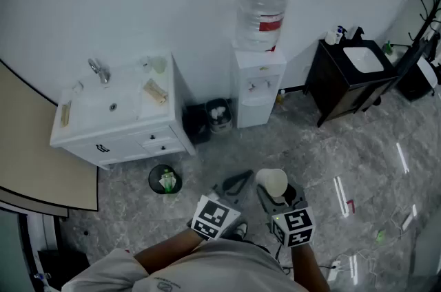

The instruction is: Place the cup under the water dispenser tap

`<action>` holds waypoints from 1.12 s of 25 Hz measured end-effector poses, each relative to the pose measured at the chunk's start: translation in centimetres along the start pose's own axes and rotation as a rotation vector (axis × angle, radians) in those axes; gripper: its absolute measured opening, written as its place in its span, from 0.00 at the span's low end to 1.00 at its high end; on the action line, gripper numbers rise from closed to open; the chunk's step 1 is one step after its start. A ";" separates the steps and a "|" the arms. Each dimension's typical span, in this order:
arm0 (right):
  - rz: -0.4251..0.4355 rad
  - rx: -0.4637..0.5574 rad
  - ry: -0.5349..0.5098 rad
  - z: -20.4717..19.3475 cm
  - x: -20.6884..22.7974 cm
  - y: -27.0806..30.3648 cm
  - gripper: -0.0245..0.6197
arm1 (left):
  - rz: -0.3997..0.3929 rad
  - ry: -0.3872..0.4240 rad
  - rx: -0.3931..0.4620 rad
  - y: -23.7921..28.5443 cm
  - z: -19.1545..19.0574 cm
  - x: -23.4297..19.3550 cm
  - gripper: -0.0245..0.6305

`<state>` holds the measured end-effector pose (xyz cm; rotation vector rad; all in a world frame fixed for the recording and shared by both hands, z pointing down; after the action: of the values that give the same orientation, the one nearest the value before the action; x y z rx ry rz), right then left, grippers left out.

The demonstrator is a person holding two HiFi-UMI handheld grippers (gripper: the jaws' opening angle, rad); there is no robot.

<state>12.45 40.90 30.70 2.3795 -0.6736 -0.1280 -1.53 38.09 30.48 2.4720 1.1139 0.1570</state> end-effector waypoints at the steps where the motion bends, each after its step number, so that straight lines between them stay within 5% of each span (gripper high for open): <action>1: 0.002 0.002 0.000 0.0 0.0 0.0 0.43 | 0.000 0.000 0.000 0.0 0.0 0.1 0.04; 20: 0.019 0.032 -0.004 -0.7 3.5 -0.5 0.44 | 0.044 0.005 -0.016 2.3 0.2 1.3 0.04; 28: 0.007 0.005 -0.028 1.0 6.0 2.7 0.43 | 0.055 0.001 -0.020 4.9 1.2 -1.6 0.04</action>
<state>16.22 35.59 32.06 2.3835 -0.6964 -0.1569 1.11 33.61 31.61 2.4863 1.0402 0.1848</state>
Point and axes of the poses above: the fingertips, and each gripper's own axes: y forward along the fingers, x to its right, z out of its top, the point moved 8 cm from there along -y, backward along the fingers, and after that the axes turned 13 degrees about -x, right-handed, at the moved point
